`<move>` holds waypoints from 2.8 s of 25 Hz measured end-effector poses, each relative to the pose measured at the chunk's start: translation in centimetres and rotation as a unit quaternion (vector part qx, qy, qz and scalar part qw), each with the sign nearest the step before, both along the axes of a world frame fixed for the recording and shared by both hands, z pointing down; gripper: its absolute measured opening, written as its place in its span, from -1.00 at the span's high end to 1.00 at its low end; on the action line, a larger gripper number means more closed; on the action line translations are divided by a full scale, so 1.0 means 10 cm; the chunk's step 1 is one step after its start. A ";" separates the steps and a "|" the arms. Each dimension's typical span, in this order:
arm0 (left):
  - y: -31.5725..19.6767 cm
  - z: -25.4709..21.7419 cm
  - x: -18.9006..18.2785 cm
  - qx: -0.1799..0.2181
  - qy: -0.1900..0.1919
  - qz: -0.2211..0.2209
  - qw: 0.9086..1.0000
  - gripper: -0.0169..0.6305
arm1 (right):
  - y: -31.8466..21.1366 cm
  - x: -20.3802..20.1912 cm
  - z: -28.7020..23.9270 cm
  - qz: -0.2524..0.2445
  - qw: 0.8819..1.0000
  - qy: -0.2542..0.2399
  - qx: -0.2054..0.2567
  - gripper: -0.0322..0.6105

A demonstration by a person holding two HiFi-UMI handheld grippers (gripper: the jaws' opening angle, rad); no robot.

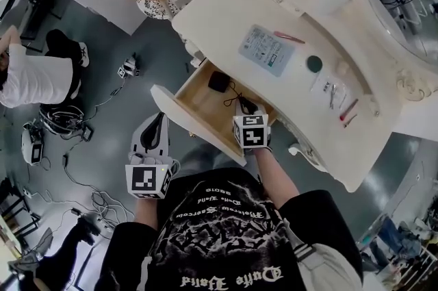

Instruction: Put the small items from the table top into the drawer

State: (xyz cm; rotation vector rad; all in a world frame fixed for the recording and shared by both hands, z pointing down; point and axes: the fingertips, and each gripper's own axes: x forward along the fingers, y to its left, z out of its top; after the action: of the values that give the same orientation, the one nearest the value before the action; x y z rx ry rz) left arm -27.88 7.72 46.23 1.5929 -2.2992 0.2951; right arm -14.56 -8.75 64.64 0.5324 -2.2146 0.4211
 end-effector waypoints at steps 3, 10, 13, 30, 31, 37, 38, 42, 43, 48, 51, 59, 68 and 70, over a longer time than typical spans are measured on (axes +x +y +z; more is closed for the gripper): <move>0.09 0.01 -0.10 -0.006 -0.002 -0.014 1.000 0.90 | -0.02 -0.02 0.07 0.006 1.000 0.006 0.000 0.77; 0.12 0.02 -0.16 -0.013 -0.005 -0.017 1.000 0.90 | -0.19 -0.02 0.25 0.018 0.999 0.035 0.029 0.77; 0.11 0.03 -0.15 -0.016 -0.005 -0.013 1.000 0.90 | -0.30 0.02 0.33 0.054 0.998 0.037 0.015 0.77; 0.17 0.10 -0.18 -0.034 -0.001 -0.025 0.999 0.90 | -0.46 -0.08 0.50 0.059 0.997 0.047 0.025 0.77; 0.18 0.10 -0.18 -0.035 -0.001 -0.026 0.999 0.90 | -0.46 -0.08 0.51 0.061 0.997 0.047 0.024 0.77; 0.21 0.10 -0.18 -0.036 0.001 -0.032 0.999 0.90 | -0.43 -0.07 0.59 0.066 0.996 0.053 0.005 0.74; 0.22 0.10 -0.19 -0.037 0.001 -0.033 0.999 0.90 | -0.41 -0.07 0.60 0.065 0.996 0.055 -0.001 0.71; 0.22 0.10 -0.19 -0.039 -0.001 -0.032 0.999 0.90 | -0.38 -0.10 0.63 0.065 0.997 0.050 -0.011 0.56; 0.22 0.10 -0.19 -0.038 -0.002 -0.031 0.999 0.90 | -0.38 -0.10 0.63 0.067 0.996 0.048 -0.012 0.55; 0.19 0.09 -0.20 -0.035 -0.001 -0.026 0.999 0.90 | -0.39 -0.10 0.56 0.079 0.996 0.036 -0.015 0.43; 0.14 0.09 -0.21 -0.029 0.006 -0.022 0.999 0.90 | -0.35 -0.08 0.47 0.084 0.996 0.024 -0.008 0.43; -0.09 0.07 -0.09 -0.009 0.014 0.011 1.000 0.90 | -0.18 -0.02 0.16 0.050 0.999 -0.004 0.008 0.43; -0.35 0.01 0.16 0.014 0.021 0.042 0.999 0.90 | -0.11 0.23 -0.39 0.031 0.997 -0.056 0.048 0.38; -0.39 0.02 0.23 0.012 0.022 0.051 0.998 0.90 | -0.10 0.29 -0.53 0.031 0.996 -0.067 0.056 0.37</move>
State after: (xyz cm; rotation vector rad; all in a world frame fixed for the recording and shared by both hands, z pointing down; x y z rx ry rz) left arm -25.61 3.85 46.47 1.7146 -2.2008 0.2534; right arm -11.64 -9.77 59.35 0.6497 -2.3662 0.3766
